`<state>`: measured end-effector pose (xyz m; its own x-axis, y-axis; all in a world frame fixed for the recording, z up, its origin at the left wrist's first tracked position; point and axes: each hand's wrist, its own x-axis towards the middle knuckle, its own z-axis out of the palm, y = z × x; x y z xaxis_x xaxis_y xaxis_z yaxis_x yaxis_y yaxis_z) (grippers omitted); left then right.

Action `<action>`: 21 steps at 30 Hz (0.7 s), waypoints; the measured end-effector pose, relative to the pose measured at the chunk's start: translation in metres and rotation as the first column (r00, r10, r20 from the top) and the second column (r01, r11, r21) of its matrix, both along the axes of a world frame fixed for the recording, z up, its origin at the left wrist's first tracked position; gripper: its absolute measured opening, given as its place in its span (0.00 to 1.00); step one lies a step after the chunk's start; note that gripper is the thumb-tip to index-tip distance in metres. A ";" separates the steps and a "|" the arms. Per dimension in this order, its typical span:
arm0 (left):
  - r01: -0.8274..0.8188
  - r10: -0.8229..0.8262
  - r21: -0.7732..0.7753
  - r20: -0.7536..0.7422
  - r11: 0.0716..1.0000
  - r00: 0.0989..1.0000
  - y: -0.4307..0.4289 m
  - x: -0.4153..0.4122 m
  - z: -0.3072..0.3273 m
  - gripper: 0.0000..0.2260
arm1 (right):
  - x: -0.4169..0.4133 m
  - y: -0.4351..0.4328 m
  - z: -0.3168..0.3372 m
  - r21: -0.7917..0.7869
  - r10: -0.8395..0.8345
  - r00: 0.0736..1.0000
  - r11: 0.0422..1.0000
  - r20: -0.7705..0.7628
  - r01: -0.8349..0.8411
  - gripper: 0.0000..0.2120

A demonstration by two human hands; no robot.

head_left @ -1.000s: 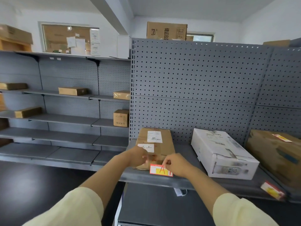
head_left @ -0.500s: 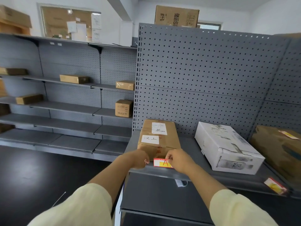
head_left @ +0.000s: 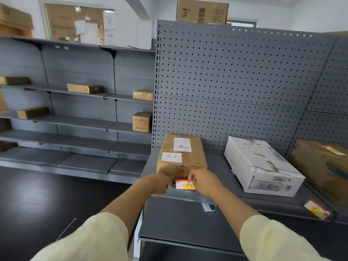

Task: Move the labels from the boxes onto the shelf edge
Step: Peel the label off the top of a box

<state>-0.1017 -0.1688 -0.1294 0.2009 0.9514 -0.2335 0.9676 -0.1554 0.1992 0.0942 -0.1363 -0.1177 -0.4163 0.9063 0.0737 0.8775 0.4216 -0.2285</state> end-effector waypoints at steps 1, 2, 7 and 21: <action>-0.001 0.001 0.003 0.007 1.000 1.000 0.000 0.000 0.000 0.21 | 0.000 0.000 0.000 0.005 0.002 1.000 1.000 -0.002 -0.002 0.14; 0.004 -0.004 0.009 0.005 1.000 1.000 0.000 0.000 0.000 0.21 | 0.001 0.001 0.000 0.011 0.004 1.000 1.000 -0.002 -0.004 0.14; 0.010 -0.008 0.038 -0.058 0.999 0.998 -0.001 0.001 0.003 0.22 | 0.001 0.000 -0.002 0.014 0.039 0.999 0.999 0.030 -0.039 0.14; -0.029 0.029 0.026 -0.020 0.999 0.999 -0.007 0.008 0.003 0.19 | -0.015 -0.006 -0.009 0.027 0.137 0.973 0.989 0.188 -0.145 0.16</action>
